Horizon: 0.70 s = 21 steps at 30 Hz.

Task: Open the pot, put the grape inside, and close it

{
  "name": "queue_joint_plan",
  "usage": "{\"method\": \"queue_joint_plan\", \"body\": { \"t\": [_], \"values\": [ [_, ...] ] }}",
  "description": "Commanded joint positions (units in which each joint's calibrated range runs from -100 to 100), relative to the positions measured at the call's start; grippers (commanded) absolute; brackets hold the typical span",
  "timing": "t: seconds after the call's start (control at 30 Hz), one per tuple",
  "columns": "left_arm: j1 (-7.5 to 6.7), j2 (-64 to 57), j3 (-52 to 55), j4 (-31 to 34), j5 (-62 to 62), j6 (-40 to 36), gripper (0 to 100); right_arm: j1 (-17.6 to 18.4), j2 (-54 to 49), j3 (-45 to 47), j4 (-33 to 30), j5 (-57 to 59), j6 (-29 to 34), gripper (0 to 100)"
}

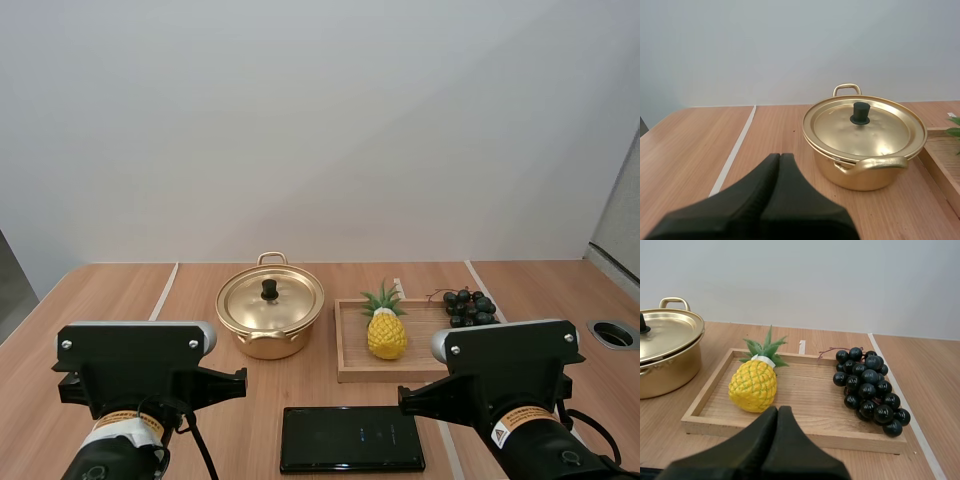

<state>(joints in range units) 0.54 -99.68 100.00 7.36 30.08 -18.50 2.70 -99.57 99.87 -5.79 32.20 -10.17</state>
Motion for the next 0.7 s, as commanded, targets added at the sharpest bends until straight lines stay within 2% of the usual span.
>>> {"method": "queue_joint_plan", "body": {
  "t": [0.0,0.67],
  "values": [
    [-2.34,-0.32,0.0,-1.09,-16.63,-0.44,0,-2.38,-0.43,0.13,-0.04,-12.29,0.01,0],
    [-2.34,-0.32,0.0,-1.09,-16.63,-0.44,0,-2.38,-0.43,0.13,0.41,-12.68,0.01,0]
  ]
}}
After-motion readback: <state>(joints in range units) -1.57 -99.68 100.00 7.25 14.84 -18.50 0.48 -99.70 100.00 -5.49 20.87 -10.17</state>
